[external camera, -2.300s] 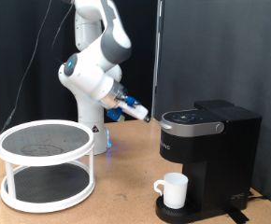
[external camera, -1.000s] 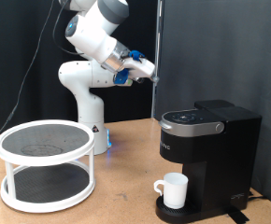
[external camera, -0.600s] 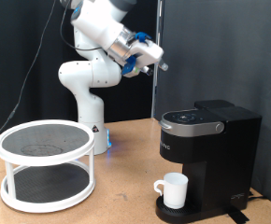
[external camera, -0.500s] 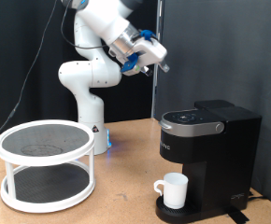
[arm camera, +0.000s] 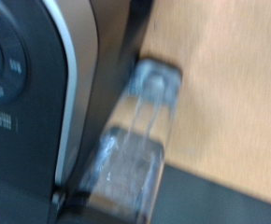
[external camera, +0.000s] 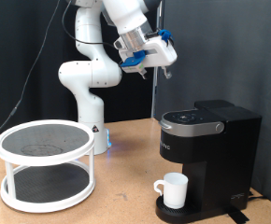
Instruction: Make a cup of coffee with the keurig machine
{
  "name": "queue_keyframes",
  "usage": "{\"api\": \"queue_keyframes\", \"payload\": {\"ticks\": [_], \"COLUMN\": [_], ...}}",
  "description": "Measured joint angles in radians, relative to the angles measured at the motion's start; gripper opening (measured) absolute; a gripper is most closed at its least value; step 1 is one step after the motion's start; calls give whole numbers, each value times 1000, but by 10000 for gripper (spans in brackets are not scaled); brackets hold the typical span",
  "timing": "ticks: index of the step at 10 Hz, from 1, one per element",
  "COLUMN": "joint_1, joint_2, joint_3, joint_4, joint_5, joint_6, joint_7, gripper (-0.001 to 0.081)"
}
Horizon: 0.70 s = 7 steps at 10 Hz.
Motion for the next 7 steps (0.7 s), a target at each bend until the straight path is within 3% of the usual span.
{"api": "queue_keyframes", "payload": {"ticks": [3, 7], "joint_1": [-21, -32], "joint_2": [10, 145], "joint_3": [100, 109], "joint_4": [45, 222], "joint_5": [-154, -192], "joint_6": [62, -50], "joint_7": [148, 253], "gripper": [734, 734]}}
